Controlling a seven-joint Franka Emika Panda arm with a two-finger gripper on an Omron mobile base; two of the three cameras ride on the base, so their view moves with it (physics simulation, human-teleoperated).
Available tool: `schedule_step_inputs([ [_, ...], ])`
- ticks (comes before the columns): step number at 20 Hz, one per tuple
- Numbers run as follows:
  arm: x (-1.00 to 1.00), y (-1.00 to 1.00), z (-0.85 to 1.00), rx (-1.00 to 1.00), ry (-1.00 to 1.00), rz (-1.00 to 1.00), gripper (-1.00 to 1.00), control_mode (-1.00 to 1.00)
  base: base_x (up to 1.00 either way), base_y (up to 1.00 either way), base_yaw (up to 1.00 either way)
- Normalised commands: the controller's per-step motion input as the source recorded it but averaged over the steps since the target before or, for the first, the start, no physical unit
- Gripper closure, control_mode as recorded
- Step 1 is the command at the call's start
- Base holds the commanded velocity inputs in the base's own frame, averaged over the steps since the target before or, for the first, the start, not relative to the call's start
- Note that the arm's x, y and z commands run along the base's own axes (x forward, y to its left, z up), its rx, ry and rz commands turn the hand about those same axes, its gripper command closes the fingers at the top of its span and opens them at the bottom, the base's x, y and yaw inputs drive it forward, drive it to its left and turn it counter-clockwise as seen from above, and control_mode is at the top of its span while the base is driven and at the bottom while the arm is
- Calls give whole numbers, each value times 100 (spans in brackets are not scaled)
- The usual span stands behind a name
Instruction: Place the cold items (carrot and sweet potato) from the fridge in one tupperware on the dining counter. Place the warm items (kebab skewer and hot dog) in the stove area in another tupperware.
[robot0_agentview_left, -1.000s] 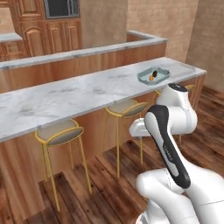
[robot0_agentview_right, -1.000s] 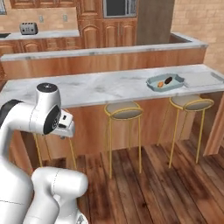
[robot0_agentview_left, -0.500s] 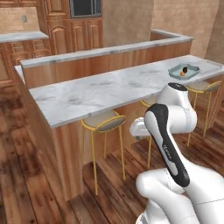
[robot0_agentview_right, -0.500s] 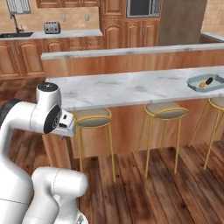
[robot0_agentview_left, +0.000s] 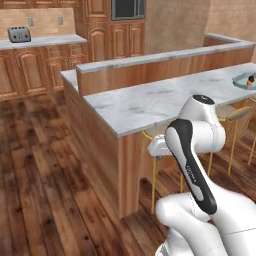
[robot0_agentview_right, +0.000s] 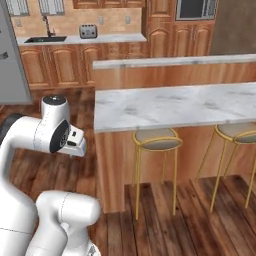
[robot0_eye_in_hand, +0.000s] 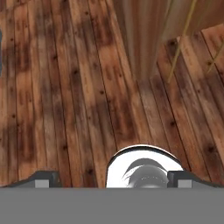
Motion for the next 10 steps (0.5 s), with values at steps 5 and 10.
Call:
schedule_step_inputs([
  [5, 0, 0, 0, 0, 0, 0, -100, 100, 53, 100, 10],
  [10, 0, 0, 0, 0, 0, 0, -100, 100, 91, 100, 10],
])
